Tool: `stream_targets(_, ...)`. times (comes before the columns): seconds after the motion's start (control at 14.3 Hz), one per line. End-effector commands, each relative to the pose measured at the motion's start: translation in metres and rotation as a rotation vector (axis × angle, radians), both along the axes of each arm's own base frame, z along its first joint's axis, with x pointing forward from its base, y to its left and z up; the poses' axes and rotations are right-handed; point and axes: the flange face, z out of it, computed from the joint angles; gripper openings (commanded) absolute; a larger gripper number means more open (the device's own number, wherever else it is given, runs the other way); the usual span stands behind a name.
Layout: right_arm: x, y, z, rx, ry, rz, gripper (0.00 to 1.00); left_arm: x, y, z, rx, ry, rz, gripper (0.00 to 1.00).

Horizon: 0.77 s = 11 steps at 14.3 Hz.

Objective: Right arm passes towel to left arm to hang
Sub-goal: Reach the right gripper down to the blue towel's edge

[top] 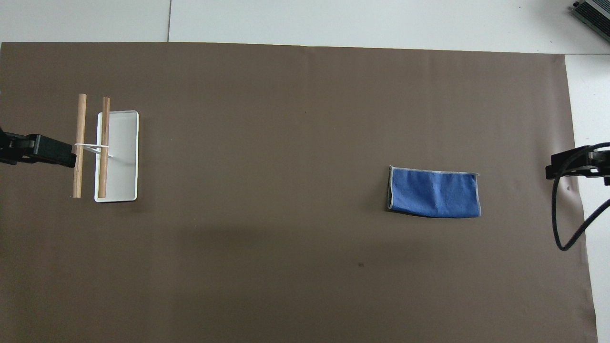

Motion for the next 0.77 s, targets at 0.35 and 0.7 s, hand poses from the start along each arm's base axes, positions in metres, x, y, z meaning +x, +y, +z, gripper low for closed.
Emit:
stream_targets(0.35, -0.012, 0.000, -0.013, 0.012, 0.008, -0.013, 1.00, -0.008, -0.005, -0.004, 0.010, 0.016, -0.001, 1.00)
stream_targets(0.7, -0.012, 0.003, -0.036, 0.014, -0.066, 0.018, 1.00, -0.006, -0.010, -0.002, 0.010, -0.004, -0.010, 1.00)
